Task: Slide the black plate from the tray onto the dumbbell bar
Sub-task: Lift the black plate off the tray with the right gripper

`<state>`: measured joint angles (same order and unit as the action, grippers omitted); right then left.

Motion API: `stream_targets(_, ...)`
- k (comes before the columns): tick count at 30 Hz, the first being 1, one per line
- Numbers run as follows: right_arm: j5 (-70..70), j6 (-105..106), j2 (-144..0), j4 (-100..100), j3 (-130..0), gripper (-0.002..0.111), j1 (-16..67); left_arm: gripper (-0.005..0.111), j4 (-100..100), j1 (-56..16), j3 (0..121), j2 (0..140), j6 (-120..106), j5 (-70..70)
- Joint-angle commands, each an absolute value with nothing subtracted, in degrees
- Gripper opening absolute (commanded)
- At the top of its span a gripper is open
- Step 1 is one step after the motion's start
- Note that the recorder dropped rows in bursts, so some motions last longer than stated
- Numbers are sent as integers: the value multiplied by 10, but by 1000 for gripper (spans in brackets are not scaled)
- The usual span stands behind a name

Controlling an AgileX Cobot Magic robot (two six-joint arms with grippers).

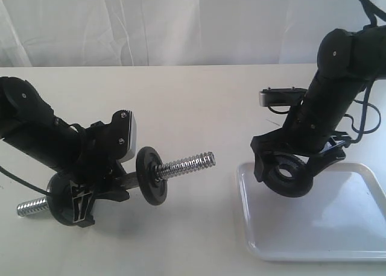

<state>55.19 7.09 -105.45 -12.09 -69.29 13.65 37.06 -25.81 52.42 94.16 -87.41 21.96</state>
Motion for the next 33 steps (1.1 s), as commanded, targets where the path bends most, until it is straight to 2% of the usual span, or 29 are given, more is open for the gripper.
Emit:
stream_targets(1, 552, 120, -1041, -170, -696, 0, 133, 0, 419, -259, 538, 914, -872, 220)
stream_targets(7, 563, 198, -1041, -256, -696, 0, 133, 0, 419, -259, 538, 914, -872, 220)
stream_targets(33, 556, 260, -949, -292, -708, 0, 133, 0, 419, -259, 538, 914, -872, 228)
